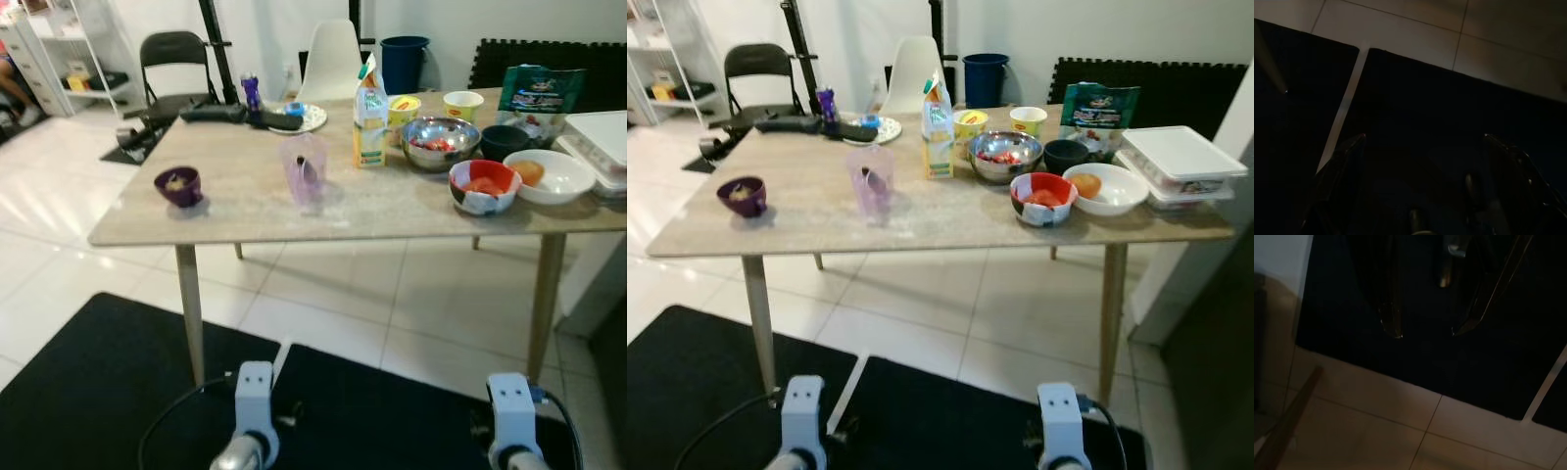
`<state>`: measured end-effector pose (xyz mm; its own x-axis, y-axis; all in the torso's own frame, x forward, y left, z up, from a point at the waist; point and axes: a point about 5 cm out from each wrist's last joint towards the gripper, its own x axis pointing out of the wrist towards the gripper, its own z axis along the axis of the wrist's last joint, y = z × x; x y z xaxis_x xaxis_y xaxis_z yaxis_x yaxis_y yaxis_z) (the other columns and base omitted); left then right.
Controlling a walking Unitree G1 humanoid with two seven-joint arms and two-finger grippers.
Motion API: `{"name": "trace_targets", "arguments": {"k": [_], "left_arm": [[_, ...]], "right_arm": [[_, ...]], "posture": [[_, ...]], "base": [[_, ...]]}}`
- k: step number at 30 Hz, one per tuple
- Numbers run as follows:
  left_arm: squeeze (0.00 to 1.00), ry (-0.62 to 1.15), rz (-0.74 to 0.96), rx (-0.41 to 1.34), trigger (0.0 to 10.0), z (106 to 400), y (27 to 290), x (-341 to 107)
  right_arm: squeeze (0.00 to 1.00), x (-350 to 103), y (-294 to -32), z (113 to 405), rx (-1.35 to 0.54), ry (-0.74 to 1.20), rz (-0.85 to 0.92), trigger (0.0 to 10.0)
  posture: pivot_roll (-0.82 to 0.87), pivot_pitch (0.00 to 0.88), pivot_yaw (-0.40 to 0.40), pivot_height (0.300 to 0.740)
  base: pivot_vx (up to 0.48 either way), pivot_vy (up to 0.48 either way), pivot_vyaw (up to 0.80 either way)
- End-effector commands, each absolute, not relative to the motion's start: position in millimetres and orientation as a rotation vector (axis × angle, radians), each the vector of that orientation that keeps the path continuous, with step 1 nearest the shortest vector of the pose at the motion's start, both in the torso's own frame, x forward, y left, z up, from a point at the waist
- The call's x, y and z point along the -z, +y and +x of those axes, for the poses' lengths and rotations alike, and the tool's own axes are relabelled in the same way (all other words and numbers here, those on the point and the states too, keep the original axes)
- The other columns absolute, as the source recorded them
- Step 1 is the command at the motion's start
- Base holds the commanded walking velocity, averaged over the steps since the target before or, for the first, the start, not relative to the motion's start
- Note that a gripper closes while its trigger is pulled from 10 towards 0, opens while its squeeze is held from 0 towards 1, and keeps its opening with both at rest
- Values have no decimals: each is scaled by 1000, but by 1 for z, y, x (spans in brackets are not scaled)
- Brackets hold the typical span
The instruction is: Restocking fridge
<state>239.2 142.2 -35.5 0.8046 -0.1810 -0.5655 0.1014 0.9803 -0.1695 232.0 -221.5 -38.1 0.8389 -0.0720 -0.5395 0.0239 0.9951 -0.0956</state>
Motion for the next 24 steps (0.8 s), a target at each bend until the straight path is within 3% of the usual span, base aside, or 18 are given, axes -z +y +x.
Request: {"name": "trace_targets", "arguments": {"k": [1,24], "left_arm": [[0,632,-132,141,10000,237,146,37],[0,641,-132,148,10000,237,146,38]], "right_arm": [[0,40,-222,230,67,586,-65,10000],[0,44,-221,225,91,606,-46,10000]], "posture": [[-16,92,74,740],[-15,102,84,740]], "base": [[334,0,0],[320,0,0]]}}
